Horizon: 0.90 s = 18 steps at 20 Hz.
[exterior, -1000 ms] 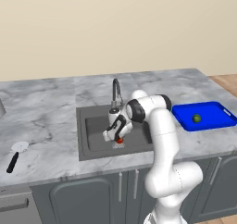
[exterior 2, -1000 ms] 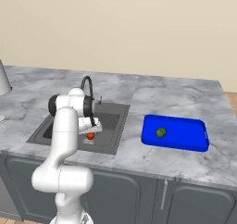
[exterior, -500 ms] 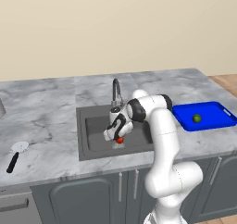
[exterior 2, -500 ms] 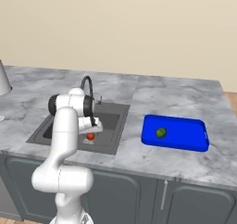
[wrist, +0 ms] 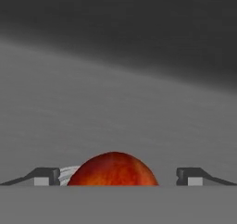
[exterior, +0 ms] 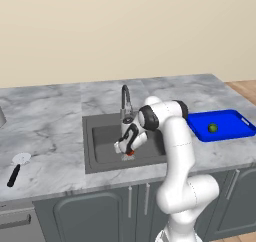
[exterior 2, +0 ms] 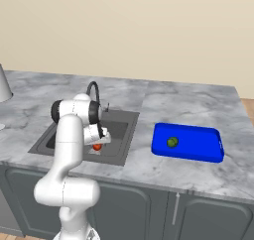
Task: Pick up all produce items and place them in the sink. Turn on the sink faucet to wash them. Then turn the sink off and put them in the tray.
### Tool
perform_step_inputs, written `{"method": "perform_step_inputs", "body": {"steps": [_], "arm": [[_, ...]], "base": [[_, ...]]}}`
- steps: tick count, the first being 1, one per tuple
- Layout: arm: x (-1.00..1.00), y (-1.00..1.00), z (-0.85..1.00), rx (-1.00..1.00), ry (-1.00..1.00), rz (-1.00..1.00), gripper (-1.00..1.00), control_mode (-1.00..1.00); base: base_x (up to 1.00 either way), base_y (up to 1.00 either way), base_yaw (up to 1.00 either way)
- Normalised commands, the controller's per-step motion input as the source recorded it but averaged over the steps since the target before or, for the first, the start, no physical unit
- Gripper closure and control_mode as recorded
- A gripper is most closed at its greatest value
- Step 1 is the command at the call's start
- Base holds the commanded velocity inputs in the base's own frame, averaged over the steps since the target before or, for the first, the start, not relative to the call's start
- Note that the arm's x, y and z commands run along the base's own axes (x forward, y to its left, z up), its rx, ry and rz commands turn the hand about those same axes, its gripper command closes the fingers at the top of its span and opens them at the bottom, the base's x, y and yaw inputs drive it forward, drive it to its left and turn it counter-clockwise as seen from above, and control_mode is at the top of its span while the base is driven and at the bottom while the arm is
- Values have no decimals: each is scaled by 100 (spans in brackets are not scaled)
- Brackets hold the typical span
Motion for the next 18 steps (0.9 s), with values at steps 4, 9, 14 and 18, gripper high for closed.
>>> {"method": "perform_step_inputs", "body": {"steps": [4,9,14,18], "arm": [[0,2,-6,0,-4,0,-100,-100],[-6,0,-15,0,-2,0,100,-100],[-40,0,-17,0,-4,0,100,-100],[-29,0,5,1,-12,0,100,-100]], "base": [[0,0,0],[0,0,0],[0,0,0],[0,0,0]]}}
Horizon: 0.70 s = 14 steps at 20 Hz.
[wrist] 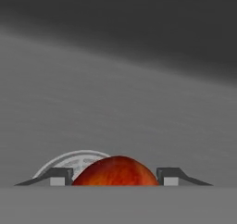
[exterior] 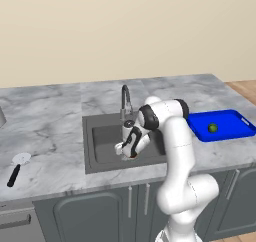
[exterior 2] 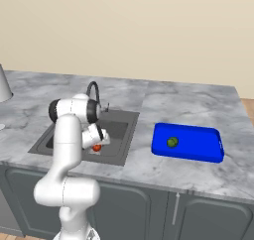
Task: Pick up all produce items and place them in the sink. Turn on the sink faucet to wash them. Then turn the sink off and put them in the tray.
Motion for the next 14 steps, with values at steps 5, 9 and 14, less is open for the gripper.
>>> {"method": "perform_step_inputs", "body": {"steps": [5,9,14], "arm": [[-21,-2,67,0,-19,0,100,-100],[-11,-13,69,0,-15,0,100,-100],[-17,-33,59,0,-8,-1,100,-100]], "base": [[0,0,0],[0,0,0],[0,0,0]]}}
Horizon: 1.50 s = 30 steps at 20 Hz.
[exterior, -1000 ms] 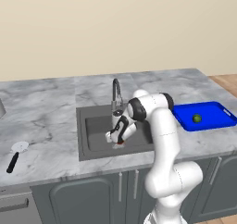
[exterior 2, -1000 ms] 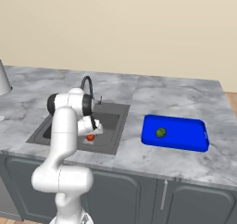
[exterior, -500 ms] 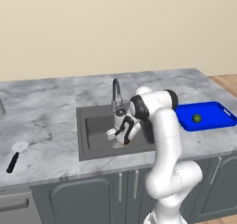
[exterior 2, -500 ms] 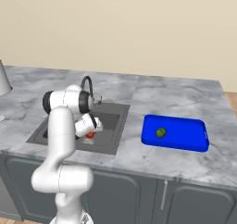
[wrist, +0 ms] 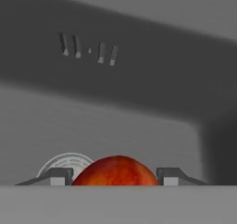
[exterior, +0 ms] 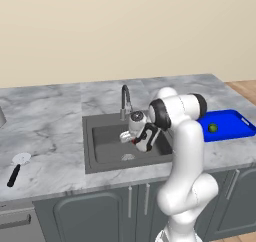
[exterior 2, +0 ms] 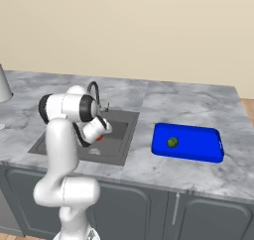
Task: Pick up all produce items and place them in the sink. Turn on the sink faucet to wash them. Then turn the sink off and put them in the tray.
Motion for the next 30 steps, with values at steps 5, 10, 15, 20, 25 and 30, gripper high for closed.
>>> {"method": "perform_step_inputs", "body": {"steps": [5,10,15,20,25,30], "arm": [[-17,-39,69,0,-2,-3,100,-100],[-2,-34,97,0,0,-7,100,-100],[0,-30,100,0,0,-8,100,-100],[0,-42,82,0,9,-8,100,-100],[0,-62,61,0,18,-7,100,-100],[0,-59,66,0,14,-4,100,-100]], "base": [[0,0,0],[0,0,0],[0,0,0],[0,0,0],[0,0,0],[0,0,0]]}}
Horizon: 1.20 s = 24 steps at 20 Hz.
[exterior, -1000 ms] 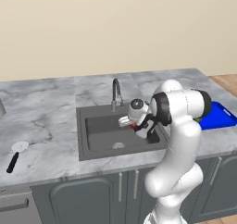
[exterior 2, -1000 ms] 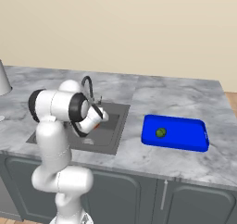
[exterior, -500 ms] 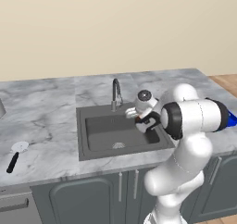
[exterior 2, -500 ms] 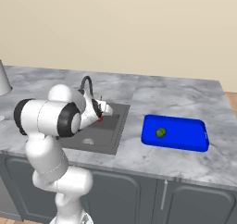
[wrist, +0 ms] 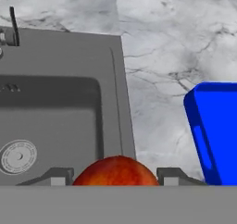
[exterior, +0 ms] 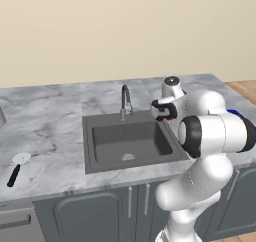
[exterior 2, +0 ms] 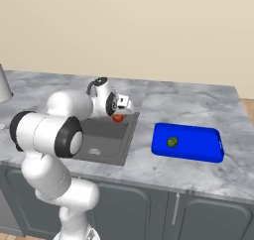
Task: Pick up all produce items and place them in the sink. Turn on the sink faucet to wash them. Then turn the sink off and put them in the tray.
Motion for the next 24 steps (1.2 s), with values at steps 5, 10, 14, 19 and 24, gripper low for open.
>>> {"method": "perform_step_inputs", "body": {"steps": [5,10,14,19,24], "arm": [[0,-60,24,0,9,-3,100,-100],[-1,-73,-4,1,0,-4,100,-100],[-1,-71,0,0,0,-2,100,-100],[-2,-62,-10,0,1,-2,100,-100],[-17,-59,-24,3,0,-5,100,-100]], "base": [[0,0,0],[0,0,0],[0,0,0],[0,0,0],[0,0,0]]}}
